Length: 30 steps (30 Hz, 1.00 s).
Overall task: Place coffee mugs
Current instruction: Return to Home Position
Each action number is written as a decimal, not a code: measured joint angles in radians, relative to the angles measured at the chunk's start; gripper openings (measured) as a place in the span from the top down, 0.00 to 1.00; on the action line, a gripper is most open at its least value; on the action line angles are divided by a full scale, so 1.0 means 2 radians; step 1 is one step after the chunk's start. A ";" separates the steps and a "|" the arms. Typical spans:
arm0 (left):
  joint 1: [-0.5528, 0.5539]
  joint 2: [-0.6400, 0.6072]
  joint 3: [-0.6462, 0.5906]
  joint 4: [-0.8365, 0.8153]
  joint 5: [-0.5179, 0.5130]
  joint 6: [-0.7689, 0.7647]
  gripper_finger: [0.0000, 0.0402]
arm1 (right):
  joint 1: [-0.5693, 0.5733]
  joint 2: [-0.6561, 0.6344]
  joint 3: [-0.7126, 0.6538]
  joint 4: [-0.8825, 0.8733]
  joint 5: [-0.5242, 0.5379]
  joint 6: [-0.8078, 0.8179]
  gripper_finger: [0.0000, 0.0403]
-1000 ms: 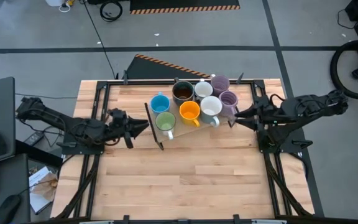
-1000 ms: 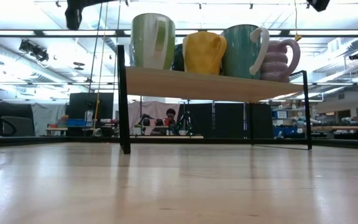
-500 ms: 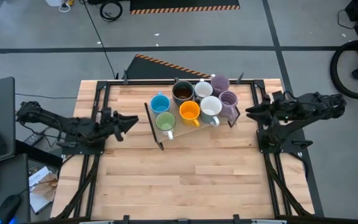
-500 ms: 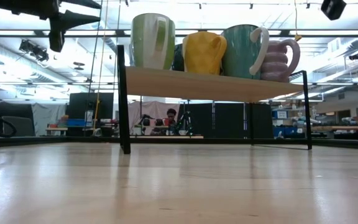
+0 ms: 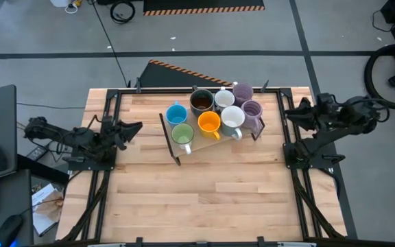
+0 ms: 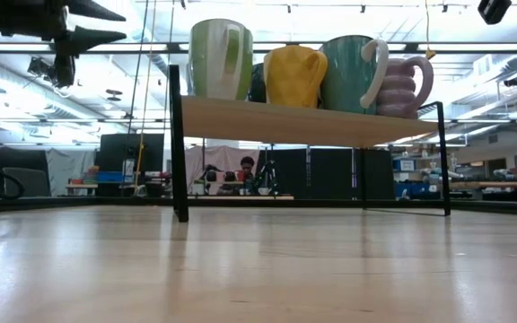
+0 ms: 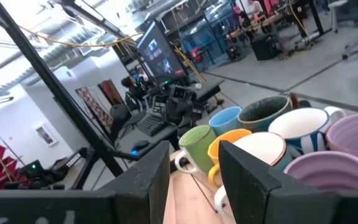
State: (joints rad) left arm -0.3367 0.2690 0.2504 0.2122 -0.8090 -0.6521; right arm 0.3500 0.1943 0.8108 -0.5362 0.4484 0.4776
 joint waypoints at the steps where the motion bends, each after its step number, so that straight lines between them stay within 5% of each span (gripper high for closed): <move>1: 0.000 -0.005 -0.005 0.000 -0.001 -0.003 0.71 | 0.000 -0.002 0.000 -0.001 0.000 -0.005 0.64; 18: 0.000 -0.015 -0.032 0.006 -0.001 0.020 0.75 | 0.000 -0.010 -0.005 0.000 0.000 0.010 0.64; 30: 0.017 -0.015 -0.032 0.003 0.005 0.055 0.98 | 0.000 -0.009 -0.154 0.226 -0.001 -0.003 0.64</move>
State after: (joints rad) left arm -0.3035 0.2394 0.1860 0.2191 -0.7985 -0.5430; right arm 0.3504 0.1757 0.5027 -0.0846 0.4472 0.4720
